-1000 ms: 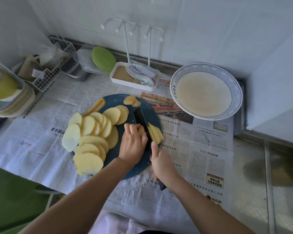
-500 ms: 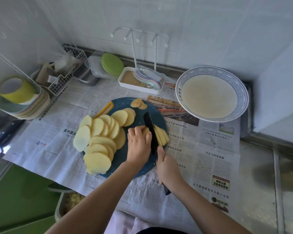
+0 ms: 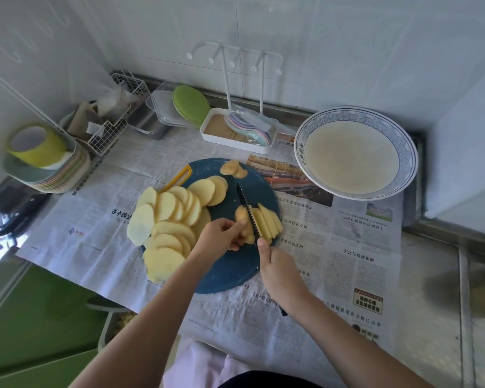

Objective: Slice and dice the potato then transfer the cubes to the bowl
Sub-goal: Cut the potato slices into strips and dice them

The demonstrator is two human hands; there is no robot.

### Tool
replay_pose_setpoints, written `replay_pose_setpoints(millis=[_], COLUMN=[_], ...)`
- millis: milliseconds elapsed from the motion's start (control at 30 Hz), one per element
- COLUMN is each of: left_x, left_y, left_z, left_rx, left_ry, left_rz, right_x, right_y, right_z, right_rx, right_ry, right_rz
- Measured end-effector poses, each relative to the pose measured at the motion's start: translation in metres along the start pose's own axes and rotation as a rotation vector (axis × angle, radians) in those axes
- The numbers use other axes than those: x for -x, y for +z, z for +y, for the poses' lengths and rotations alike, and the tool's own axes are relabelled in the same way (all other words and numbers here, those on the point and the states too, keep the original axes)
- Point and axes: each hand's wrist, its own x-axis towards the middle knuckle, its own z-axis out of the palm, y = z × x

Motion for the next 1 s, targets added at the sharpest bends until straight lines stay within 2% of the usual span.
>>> replay_pose_setpoints(millis=[167,367,700,1000], left_x=[-0.006,-0.009,-0.015,-0.029], left_y=[-0.004,-0.009,-0.013,-0.023], left_z=[0.006,0.008,0.007,0.018], left_rx=[0.004,0.021,-0.018,-0.126], left_ry=[-0.064,-0.076,-0.078,-0.124], left_rz=[-0.040,-0.104,-0.157,-0.294], right_x=[-0.001,0.012,0.015,0.012], right_y=[-0.007,-0.024,-0.021,-0.024], right_z=[0.004,0.000,-0.003,-0.005], right_rx=[-0.085,-0.414,-0.345,-0.429], right_ry=[0.031,0.090,0.072,0.188], right_rz=[-0.037,-0.101,-0.095,-0.160])
